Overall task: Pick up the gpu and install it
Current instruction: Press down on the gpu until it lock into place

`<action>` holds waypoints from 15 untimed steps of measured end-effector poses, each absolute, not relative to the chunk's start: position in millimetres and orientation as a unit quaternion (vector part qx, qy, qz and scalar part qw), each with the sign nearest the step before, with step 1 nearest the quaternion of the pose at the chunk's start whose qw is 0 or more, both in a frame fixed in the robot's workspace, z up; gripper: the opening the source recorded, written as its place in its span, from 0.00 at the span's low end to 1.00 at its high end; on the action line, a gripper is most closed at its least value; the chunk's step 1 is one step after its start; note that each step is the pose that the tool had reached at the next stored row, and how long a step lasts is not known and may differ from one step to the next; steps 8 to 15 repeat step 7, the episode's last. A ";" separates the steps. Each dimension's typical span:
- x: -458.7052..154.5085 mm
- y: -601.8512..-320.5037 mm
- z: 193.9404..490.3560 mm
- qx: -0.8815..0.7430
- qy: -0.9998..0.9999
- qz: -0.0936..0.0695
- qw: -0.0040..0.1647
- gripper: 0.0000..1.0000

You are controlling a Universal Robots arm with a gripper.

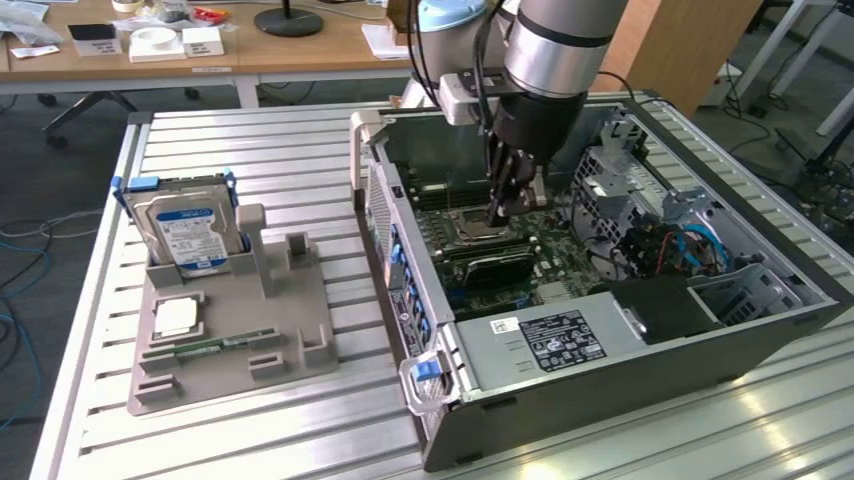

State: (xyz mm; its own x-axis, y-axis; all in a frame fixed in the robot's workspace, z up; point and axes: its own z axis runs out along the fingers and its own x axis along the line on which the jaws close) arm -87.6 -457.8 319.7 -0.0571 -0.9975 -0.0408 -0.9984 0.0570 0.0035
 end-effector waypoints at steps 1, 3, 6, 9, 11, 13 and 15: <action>-87.6 -457.8 319.7 -0.686 0.727 0.015 0.014 0.11; -87.6 -457.8 319.7 -0.686 0.727 0.015 0.014 0.11; -87.6 -457.8 319.8 -0.686 0.727 0.015 0.014 0.11; -87.6 -457.8 319.7 -0.686 0.727 0.015 0.014 0.11; -87.6 -457.8 319.7 -0.686 0.727 0.015 0.014 0.11; -87.6 -457.8 319.7 -0.686 0.727 0.015 0.014 0.11; -87.6 -457.8 319.7 -0.686 0.727 0.015 0.014 0.11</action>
